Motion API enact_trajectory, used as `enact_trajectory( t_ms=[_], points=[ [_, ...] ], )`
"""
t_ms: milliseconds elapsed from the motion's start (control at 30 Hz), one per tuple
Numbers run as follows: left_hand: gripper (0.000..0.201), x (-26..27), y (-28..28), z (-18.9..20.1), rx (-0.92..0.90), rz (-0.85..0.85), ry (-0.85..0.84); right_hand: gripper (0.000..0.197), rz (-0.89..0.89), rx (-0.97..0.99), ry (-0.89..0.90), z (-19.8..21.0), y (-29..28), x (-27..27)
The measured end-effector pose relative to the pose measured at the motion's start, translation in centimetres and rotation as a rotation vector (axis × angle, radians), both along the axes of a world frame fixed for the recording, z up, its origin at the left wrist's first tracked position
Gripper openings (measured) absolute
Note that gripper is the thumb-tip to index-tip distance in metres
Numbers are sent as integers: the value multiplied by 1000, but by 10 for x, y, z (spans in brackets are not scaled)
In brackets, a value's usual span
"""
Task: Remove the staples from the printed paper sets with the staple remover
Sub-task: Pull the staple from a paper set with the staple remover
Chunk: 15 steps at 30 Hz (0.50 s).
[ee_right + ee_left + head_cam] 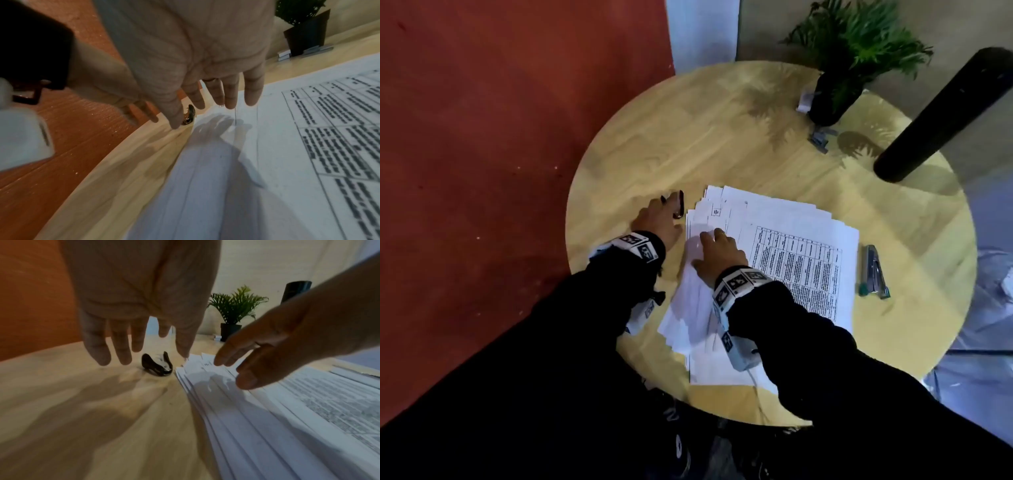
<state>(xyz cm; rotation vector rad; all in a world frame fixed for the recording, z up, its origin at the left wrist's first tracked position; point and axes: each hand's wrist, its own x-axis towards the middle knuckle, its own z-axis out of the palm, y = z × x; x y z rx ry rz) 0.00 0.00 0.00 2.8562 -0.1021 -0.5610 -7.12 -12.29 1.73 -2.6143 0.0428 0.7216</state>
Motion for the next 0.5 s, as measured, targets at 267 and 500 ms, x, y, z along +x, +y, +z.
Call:
enact_trajectory(
  t_ms=[267, 500],
  points=[
    [52, 21, -20, -37, 71, 47, -15, 50, 14, -65, 9, -19, -23, -11],
    [33, -10, -35, 1, -290, 108, -184, 43, -495, 516, -220, -10, -23, -5]
  ],
)
